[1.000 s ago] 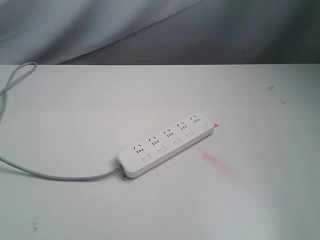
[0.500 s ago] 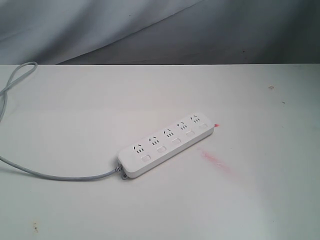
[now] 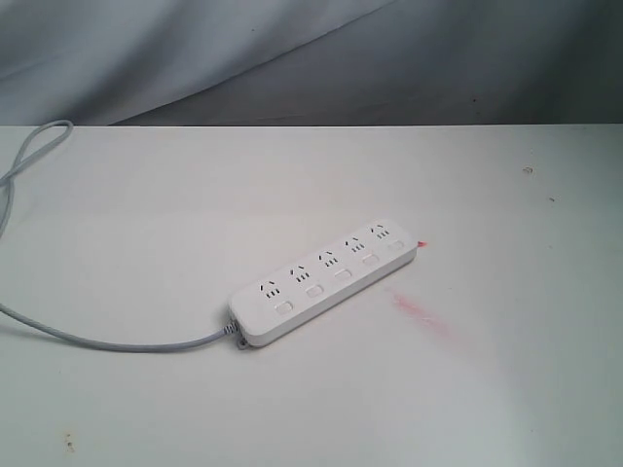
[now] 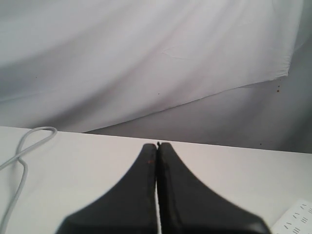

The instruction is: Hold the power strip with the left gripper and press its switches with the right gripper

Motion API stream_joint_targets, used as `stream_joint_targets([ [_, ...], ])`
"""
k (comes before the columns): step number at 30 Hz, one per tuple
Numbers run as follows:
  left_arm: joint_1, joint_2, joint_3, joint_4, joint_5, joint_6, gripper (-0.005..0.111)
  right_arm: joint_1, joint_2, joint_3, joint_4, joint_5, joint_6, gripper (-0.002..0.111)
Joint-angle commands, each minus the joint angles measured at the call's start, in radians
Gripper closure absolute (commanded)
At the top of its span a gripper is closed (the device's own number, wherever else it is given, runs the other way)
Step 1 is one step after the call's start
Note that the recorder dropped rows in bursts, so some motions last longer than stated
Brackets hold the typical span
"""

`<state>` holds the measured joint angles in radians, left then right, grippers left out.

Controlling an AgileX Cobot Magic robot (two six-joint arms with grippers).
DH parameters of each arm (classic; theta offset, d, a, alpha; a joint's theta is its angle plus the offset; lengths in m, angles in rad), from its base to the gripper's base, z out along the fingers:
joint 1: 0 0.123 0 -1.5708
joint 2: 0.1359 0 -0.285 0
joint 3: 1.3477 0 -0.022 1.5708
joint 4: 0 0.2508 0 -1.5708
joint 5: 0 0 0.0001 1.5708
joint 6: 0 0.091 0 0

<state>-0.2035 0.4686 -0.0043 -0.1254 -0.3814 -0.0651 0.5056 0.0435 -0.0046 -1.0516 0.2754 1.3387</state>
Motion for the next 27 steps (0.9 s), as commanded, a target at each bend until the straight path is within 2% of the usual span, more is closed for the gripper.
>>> stream_joint_targets([
  [1,0.002,-0.005,0.004,0.002,-0.006,-0.009,0.107,-0.007,-0.006,0.005,-0.010,-0.008,0.005,0.108],
  [7,0.002,-0.005,0.004,0.004,-0.006,-0.002,0.107,-0.007,-0.006,0.005,-0.010,-0.008,0.005,0.108],
  [11,0.002,-0.025,0.004,0.009,0.001,0.071,0.107,-0.007,-0.006,0.005,-0.010,-0.008,0.005,0.108],
  [14,0.028,-0.090,0.004,0.009,0.086,0.072,0.107,-0.007,-0.006,0.005,-0.010,-0.008,0.005,0.108],
  [21,0.147,-0.360,0.004,0.000,0.399,0.077,0.107,-0.007,-0.006,0.005,-0.010,-0.008,0.005,0.108],
  [24,0.185,-0.417,0.004,0.006,0.482,0.082,0.107,-0.007,-0.006,0.005,-0.010,-0.008,0.005,0.108],
  [27,0.195,-0.452,0.004,0.010,0.506,0.092,0.107,-0.007,-0.006,0.005,-0.010,-0.008,0.005,0.108],
])
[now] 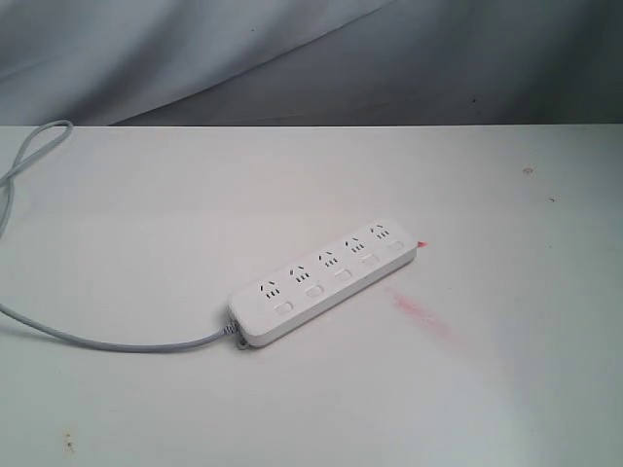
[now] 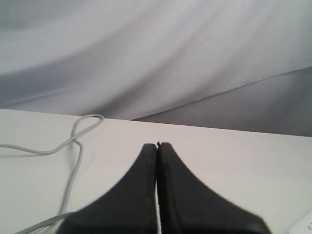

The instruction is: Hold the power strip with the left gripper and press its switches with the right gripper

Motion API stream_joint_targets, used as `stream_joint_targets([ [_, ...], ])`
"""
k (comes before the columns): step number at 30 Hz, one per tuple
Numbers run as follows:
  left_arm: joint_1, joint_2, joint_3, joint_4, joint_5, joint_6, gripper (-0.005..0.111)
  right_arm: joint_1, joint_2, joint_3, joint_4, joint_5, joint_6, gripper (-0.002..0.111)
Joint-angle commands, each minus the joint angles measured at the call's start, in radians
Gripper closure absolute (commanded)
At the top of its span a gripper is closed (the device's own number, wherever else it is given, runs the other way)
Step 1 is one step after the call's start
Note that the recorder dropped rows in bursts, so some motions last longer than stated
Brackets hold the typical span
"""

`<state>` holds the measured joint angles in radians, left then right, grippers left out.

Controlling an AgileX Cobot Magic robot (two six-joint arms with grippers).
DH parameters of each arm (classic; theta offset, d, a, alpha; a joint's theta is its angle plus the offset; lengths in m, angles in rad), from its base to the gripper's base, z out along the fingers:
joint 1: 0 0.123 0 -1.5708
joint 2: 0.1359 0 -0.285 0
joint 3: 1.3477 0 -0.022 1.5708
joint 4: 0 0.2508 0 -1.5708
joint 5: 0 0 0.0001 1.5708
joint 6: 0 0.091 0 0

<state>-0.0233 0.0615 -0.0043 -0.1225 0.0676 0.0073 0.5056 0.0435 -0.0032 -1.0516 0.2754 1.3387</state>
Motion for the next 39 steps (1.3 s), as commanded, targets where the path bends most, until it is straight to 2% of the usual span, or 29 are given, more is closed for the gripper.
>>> stream_joint_targets([
  [1,0.015,-0.059,0.004,0.011,0.065,0.020,0.107,-0.007,-0.006,0.003,-0.010,-0.008,0.005,0.108],
  [27,0.013,-0.061,0.004,0.011,0.072,-0.014,0.107,-0.007,-0.004,0.003,-0.010,-0.008,0.005,0.108],
  [33,0.013,-0.061,0.004,0.208,0.075,-0.242,0.107,-0.007,-0.004,0.003,-0.010,-0.008,0.005,0.108],
  [39,0.013,-0.061,0.004,0.222,0.095,-0.236,0.107,-0.007,-0.004,0.003,-0.010,-0.008,0.005,0.108],
])
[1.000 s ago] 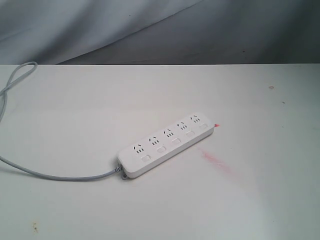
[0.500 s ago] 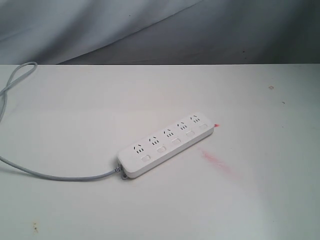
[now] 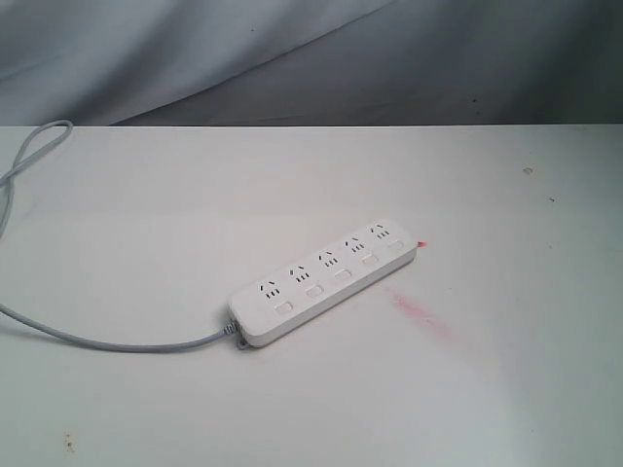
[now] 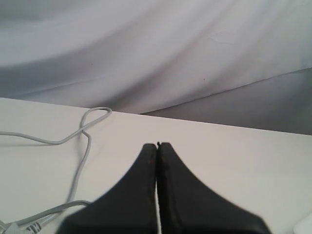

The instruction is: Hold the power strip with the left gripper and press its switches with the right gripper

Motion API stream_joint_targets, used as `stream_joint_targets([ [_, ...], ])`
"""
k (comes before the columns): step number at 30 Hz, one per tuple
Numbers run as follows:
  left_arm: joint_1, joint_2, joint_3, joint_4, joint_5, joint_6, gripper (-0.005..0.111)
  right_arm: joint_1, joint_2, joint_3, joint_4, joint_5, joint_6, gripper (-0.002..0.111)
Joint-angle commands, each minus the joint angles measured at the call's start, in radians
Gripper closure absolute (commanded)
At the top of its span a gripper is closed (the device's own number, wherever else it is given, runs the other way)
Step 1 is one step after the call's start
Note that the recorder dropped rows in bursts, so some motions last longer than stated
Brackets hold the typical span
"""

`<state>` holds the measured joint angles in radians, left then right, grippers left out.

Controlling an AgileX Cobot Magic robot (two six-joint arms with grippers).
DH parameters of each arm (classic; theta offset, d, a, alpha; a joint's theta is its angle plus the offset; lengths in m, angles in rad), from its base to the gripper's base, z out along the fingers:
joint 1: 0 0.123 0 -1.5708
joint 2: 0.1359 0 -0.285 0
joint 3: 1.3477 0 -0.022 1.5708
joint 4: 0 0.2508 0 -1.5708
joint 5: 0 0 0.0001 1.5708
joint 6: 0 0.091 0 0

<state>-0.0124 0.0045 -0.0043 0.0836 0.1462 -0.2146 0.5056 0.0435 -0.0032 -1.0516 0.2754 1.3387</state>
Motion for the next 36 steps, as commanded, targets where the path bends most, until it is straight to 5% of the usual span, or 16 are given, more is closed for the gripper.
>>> stream_joint_targets([
  [1,0.002,-0.005,0.004,0.016,0.018,-0.009,0.107,-0.007,-0.004,0.003,-0.010,-0.008,0.005,0.108],
  [36,0.002,-0.005,0.004,-0.023,0.009,0.094,0.107,-0.007,-0.004,0.003,-0.010,-0.008,0.005,0.108],
])
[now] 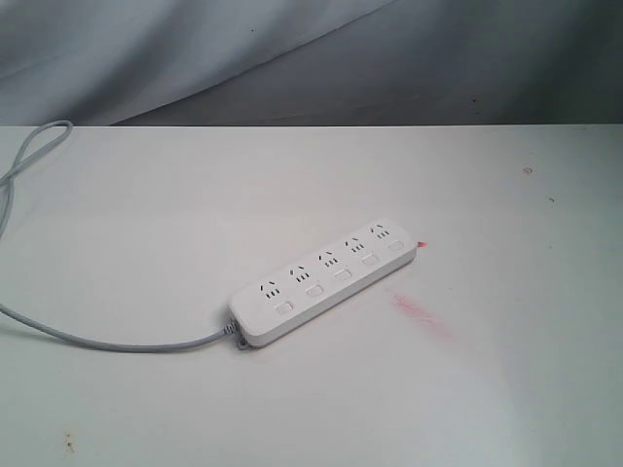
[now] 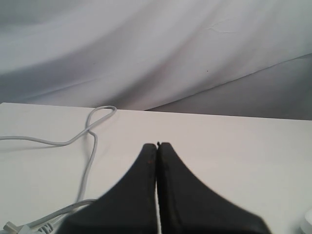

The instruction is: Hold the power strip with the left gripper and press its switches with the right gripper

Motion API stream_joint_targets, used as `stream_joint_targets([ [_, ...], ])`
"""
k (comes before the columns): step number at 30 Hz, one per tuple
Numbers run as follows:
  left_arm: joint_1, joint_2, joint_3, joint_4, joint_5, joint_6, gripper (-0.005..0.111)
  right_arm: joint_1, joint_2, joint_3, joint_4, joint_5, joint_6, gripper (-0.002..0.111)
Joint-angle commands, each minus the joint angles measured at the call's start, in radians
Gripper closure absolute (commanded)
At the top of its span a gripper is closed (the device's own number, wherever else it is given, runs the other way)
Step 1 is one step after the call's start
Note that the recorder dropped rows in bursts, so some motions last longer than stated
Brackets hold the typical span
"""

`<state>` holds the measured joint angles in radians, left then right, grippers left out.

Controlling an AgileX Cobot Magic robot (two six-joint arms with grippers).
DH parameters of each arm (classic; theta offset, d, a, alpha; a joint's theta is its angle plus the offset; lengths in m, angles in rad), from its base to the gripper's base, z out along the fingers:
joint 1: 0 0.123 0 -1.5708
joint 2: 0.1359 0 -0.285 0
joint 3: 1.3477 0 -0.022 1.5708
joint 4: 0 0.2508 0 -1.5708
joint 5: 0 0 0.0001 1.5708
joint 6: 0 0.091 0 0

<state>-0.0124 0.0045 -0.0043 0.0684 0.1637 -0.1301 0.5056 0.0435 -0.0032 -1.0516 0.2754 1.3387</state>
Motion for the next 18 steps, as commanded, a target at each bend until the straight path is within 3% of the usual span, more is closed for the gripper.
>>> stream_joint_targets([
  [1,0.002,-0.005,0.004,-0.007,-0.008,0.010,0.107,-0.007,-0.004,0.003,-0.010,-0.008,0.005,0.108],
  [9,0.002,-0.005,0.004,-0.007,-0.008,0.008,0.107,-0.025,-0.043,0.003,-0.010,-0.012,0.005,0.108],
  [14,0.002,-0.005,0.004,-0.007,-0.008,0.008,0.107,-0.191,-0.043,0.003,-0.014,-0.013,-0.010,0.108],
  [18,0.002,-0.005,0.004,-0.007,-0.008,0.010,0.107,-0.382,-0.043,0.003,-0.017,-0.106,-0.102,0.108],
])
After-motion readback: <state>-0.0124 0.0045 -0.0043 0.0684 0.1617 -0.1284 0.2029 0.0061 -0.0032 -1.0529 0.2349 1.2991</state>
